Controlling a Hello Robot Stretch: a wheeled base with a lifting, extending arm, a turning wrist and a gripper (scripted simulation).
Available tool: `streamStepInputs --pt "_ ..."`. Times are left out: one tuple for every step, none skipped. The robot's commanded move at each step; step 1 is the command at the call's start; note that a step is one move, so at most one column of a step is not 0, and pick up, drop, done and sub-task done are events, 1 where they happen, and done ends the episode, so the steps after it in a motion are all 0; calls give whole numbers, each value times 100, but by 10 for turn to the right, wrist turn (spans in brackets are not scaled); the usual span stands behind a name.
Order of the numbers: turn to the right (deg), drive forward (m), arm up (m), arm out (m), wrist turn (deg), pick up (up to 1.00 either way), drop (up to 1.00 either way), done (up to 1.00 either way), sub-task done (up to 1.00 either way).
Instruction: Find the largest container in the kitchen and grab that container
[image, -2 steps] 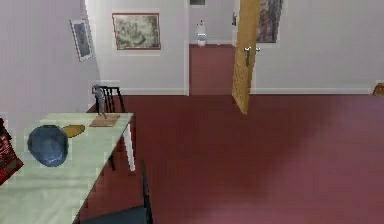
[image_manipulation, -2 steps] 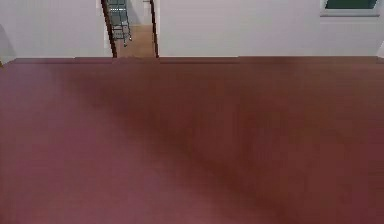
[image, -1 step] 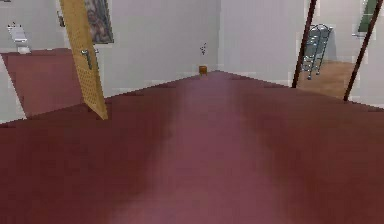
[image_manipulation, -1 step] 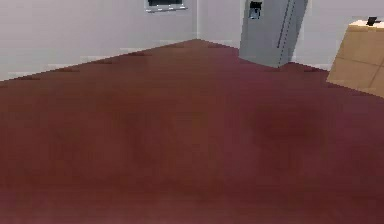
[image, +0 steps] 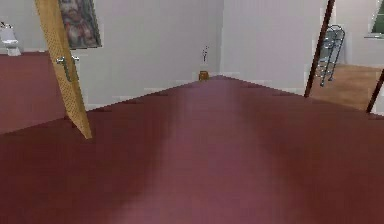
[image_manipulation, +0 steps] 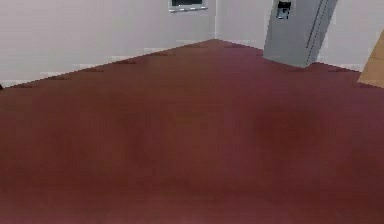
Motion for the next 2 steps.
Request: streamStepInputs --pt "-450 0 0 0 0 0 0 0 0" --pt "-60 0 0 0 0 0 0 0 0"
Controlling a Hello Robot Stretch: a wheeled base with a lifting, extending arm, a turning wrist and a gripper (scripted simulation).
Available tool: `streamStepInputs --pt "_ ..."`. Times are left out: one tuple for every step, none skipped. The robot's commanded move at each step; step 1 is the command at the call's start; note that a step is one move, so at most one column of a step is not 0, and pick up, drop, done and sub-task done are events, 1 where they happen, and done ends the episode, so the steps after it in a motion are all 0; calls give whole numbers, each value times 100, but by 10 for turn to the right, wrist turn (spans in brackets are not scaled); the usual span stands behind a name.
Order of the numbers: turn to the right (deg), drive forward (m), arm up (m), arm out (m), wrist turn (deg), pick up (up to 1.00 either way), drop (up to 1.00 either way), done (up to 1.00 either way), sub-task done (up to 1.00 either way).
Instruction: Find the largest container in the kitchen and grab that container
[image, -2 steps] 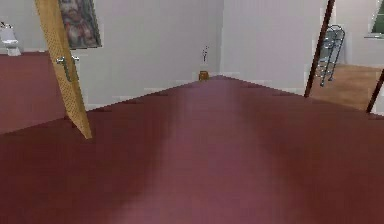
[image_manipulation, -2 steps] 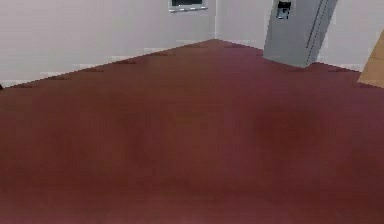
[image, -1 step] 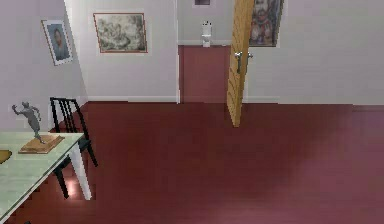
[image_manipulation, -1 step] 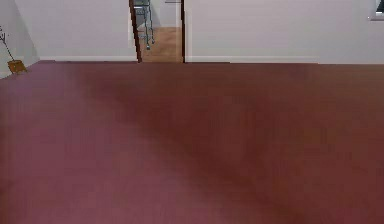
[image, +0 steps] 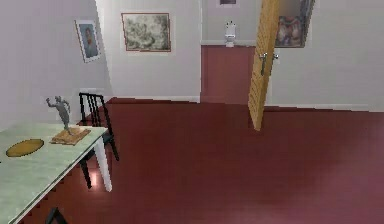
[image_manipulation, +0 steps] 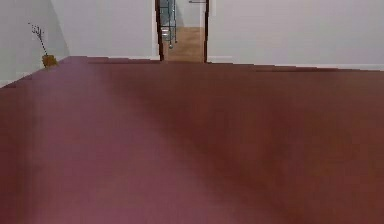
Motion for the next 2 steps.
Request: streamStepInputs --pt "0 50 0 0 0 0 0 0 0" --pt "-450 0 0 0 0 0 0 0 0"
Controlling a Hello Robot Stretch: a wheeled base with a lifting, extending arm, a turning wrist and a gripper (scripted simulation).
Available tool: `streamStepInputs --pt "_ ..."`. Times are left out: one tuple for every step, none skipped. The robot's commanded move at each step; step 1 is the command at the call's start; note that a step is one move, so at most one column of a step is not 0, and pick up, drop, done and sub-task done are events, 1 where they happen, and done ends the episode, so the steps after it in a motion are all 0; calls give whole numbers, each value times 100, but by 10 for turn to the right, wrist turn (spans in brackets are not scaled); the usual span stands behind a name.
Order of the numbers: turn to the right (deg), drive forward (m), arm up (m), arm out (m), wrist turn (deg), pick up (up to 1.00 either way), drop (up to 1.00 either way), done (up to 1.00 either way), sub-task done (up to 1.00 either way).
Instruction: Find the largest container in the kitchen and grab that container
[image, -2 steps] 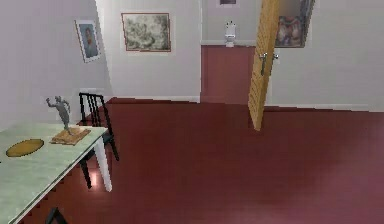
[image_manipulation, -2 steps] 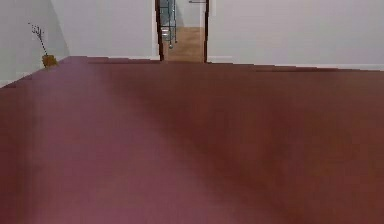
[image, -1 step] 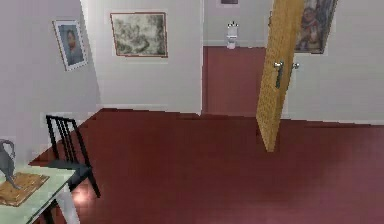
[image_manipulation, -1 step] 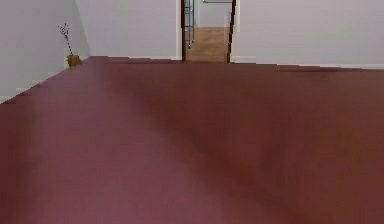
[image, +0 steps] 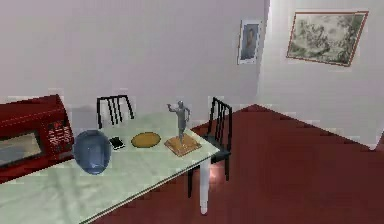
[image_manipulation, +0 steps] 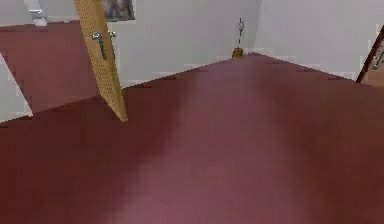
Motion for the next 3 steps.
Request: streamStepInputs --pt "-450 0 0 0 0 0 0 0 0" --pt "-450 0 0 0 0 0 0 0 0" --pt "-270 0 0 0 0 0 0 0 0"
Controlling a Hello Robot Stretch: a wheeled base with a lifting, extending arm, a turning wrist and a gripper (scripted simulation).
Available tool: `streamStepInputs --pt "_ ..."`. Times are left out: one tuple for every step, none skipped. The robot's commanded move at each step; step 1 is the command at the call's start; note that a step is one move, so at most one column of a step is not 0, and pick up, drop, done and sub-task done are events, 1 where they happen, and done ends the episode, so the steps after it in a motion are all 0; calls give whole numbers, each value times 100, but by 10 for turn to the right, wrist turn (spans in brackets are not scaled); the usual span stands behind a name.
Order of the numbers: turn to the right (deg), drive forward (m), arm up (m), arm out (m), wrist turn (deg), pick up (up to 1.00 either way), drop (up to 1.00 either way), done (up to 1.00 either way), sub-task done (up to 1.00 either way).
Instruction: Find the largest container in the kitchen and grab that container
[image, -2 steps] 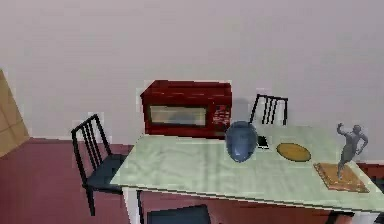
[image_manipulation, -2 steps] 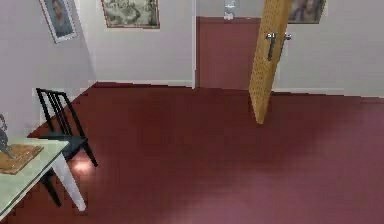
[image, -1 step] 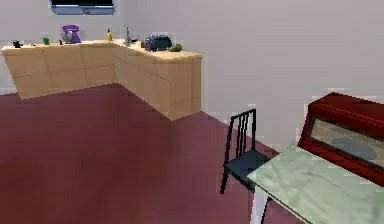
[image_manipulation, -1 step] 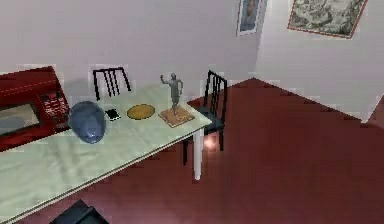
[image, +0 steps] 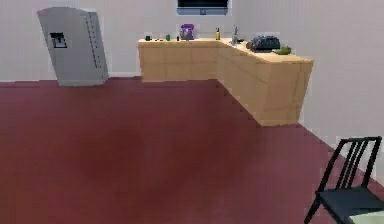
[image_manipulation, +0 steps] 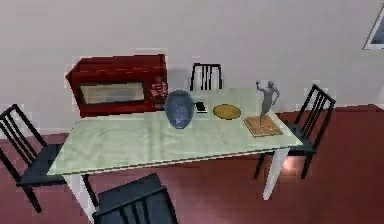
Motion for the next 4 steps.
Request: streamStepInputs --pt "450 0 0 0 0 0 0 0 0" --pt "450 0 0 0 0 0 0 0 0" --pt "240 0 0 0 0 0 0 0 0" --pt "0 60 0 0 0 0 0 0 0"
